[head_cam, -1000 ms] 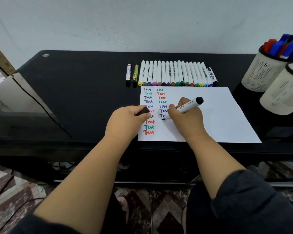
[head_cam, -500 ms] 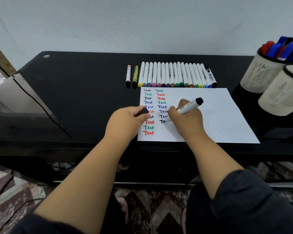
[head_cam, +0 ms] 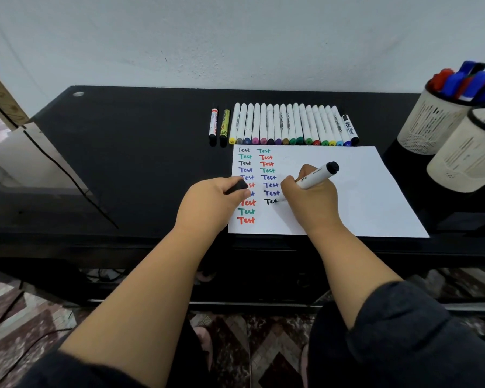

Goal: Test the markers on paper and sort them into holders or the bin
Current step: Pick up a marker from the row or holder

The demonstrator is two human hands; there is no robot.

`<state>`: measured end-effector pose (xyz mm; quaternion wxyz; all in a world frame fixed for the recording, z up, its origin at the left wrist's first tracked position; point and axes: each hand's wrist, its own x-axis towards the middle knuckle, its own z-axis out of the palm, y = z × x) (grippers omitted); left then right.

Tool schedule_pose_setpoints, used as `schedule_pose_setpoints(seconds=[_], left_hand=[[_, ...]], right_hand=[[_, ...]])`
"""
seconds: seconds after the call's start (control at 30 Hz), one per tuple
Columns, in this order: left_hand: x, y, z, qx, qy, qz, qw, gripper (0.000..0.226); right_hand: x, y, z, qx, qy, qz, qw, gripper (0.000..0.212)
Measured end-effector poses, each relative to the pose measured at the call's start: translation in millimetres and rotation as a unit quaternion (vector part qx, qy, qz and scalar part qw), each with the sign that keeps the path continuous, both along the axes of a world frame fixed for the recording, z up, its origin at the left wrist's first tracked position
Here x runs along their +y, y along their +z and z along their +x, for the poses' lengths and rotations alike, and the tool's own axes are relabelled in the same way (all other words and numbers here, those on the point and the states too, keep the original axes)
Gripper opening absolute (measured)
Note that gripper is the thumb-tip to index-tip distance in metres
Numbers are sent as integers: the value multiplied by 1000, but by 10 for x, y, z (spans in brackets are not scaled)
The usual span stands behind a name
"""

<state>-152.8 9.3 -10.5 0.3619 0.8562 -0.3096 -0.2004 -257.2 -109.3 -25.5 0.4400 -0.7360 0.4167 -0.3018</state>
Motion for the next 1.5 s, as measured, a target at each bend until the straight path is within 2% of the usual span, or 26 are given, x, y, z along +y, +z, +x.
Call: schedule_pose_setpoints(seconds=[0.43, 0.67, 0.9, 1.07, 1.4, 1.5], left_hand=[[3, -38, 7, -2, -2, -7, 1000, 40], [11, -34, -9, 18, -4, -16, 1000, 36], [37, 7, -45, 73, -24, -36, 996, 37], [23, 40, -78, 89, -53, -41, 994, 39], [24, 42, -153, 76, -97, -86, 989, 37], [16, 47, -167, 56, -82, -90, 991, 41]], right_hand=[[5, 8, -10, -39, -21, 29, 999, 35], [-20, 2, -11, -28, -11, 29, 999, 36], [-28, 61, -41, -130, -48, 125, 983, 32], [-14, 96, -34, -222, -23, 191, 956, 41], [106, 89, 12, -178, 36, 165, 969, 39], [119, 113, 14, -178, 43, 171, 968, 39]])
